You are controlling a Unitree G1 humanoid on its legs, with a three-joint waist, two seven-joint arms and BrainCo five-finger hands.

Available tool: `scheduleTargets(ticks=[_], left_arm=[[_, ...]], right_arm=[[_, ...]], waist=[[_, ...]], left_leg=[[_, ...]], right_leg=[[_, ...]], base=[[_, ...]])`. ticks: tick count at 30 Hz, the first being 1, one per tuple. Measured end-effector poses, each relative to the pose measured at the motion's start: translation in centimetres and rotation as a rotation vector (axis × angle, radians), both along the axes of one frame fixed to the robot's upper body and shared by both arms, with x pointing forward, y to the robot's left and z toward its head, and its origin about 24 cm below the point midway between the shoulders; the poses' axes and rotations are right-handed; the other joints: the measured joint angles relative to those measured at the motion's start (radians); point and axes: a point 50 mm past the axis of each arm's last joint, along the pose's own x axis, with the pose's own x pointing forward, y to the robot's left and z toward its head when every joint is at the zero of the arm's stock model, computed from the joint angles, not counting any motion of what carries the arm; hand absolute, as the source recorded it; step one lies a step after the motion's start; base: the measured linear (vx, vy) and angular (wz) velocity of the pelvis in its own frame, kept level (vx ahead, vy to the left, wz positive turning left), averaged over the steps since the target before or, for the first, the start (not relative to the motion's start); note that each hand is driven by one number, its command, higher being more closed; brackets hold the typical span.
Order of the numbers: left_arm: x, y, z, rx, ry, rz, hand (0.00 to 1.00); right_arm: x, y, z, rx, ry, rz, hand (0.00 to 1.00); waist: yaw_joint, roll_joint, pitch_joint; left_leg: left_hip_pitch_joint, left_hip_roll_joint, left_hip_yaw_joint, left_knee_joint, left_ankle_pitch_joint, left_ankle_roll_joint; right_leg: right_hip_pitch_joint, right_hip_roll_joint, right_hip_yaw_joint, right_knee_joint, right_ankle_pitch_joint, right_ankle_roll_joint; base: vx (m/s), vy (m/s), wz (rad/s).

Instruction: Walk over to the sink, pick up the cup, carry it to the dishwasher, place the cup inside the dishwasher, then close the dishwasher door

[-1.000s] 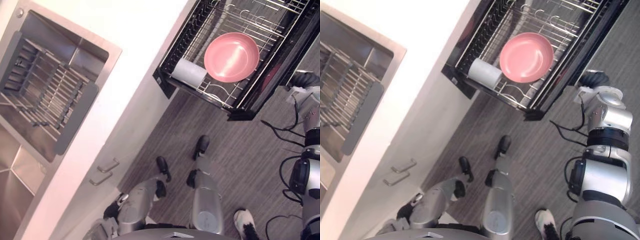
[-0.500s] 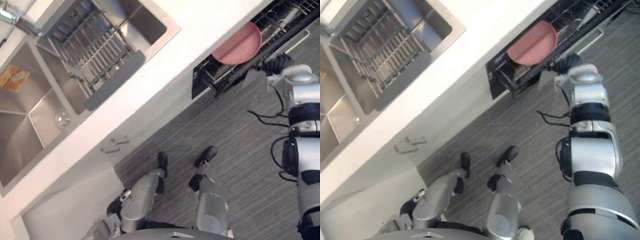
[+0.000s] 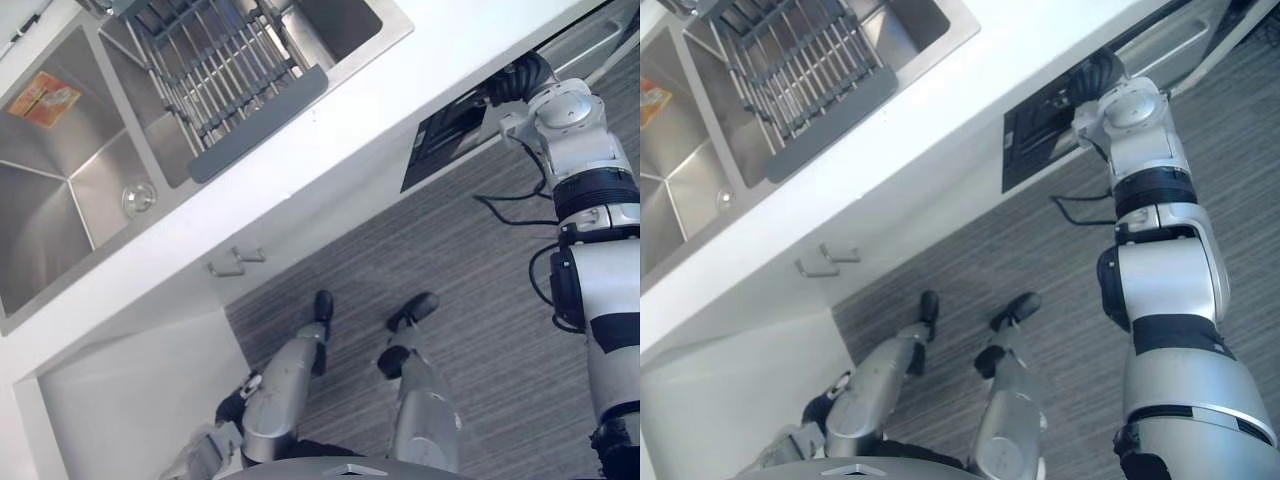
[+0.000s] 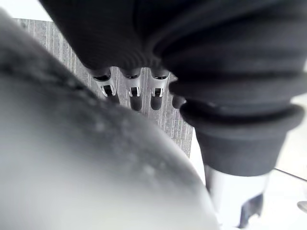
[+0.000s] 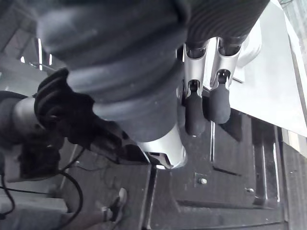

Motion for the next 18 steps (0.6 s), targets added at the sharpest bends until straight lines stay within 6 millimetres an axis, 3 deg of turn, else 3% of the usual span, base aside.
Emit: scheduleTargets(ticks=[4,8,9,10,12,13,14,15,17,18], left_arm=[[0.2,0.5,0.2,0.018,-0.008,0.025,0.0],[0.3,1.3,0.3,0.035,-0.012,0.09,0.0],[0.0,1.5,0.3,0.05,-0.013,0.112,0.0],[0.0,1.5,0.2,0.05,-0.012,0.114,0.0],[-2.9,2.6,-0.4,0.074,0.05,0.247,0.0],[-3.5,2.9,-0.5,0.084,0.062,0.267,0.0],[-4.7,3.3,-0.8,0.106,0.089,0.301,0.0],[-5.3,3.4,-0.9,0.118,0.1,0.315,0.0],[-6.6,4.0,-1.2,0.163,0.127,0.356,0.0],[-6.8,4.1,-1.2,0.173,0.13,0.361,0.0]], right_arm=[[-0.7,0.6,1.5,0.073,-0.108,0.073,0.0],[-2.3,-0.2,-0.3,0.178,-0.219,0.12,0.0],[-3.4,-0.8,-2.1,0.258,-0.274,0.132,0.0],[-3.4,-0.8,-2.2,0.262,-0.278,0.135,0.0],[-5.5,-0.3,-9.3,0.393,-0.283,0.163,0.0],[-6.2,-0.3,-11.4,0.428,-0.257,0.149,0.0],[-7.9,-0.6,-16.0,0.482,-0.176,0.106,0.0],[-8.8,-0.7,-18.3,0.507,-0.125,0.08,0.0],[-12.8,-0.6,-25.7,0.592,0.071,-0.017,0.0],[-13.8,-0.4,-27.1,0.613,0.113,-0.034,0.0]], waist=[[-0.012,-0.02,0.014],[-0.032,-0.045,0.031],[-0.039,-0.055,0.028],[-0.04,-0.055,0.027],[-0.078,-0.118,-0.028],[-0.087,-0.132,-0.052],[-0.101,-0.156,-0.094],[-0.108,-0.165,-0.115],[-0.12,-0.193,-0.187],[-0.12,-0.198,-0.203]], left_leg=[[0.027,0.029,0.012,0.021,-0.016,-0.014],[0.061,0.046,0.017,0.026,-0.03,-0.032],[0.089,0.052,0.027,0.025,-0.035,-0.035],[0.091,0.053,0.028,0.024,-0.036,-0.035],[0.148,0.067,0.073,0.021,-0.074,-0.037],[0.156,0.068,0.078,0.017,-0.081,-0.036],[0.182,0.07,0.092,0.002,-0.091,-0.035],[0.198,0.071,0.097,-0.005,-0.096,-0.034],[0.264,0.072,0.125,-0.022,-0.121,-0.029],[0.278,0.071,0.13,-0.027,-0.126,-0.027]], right_leg=[[0.041,0.039,0.003,-0.036,0.0,0.0],[0.083,0.066,0.008,-0.06,-0.004,0.004],[0.103,0.073,0.024,-0.06,-0.005,0.005],[0.105,0.074,0.025,-0.06,-0.005,0.006],[0.135,0.085,0.063,-0.061,-0.02,0.013],[0.139,0.086,0.069,-0.061,-0.022,0.016],[0.158,0.089,0.081,-0.061,-0.03,0.025],[0.169,0.09,0.086,-0.061,-0.033,0.028],[0.215,0.091,0.108,-0.067,-0.045,0.045],[0.223,0.091,0.115,-0.068,-0.046,0.047]], base=[[0.03,-0.016,-0.13],[0.04,0.014,-0.07],[0.07,0.056,-0.11],[0.09,0.084,-0.36],[0.1,0.088,-0.52],[0.13,0.095,-0.39],[0.11,0.08,-0.24],[0.15,0.119,-0.27],[0.13,0.149,-0.27],[0.1,0.171,-0.29]])
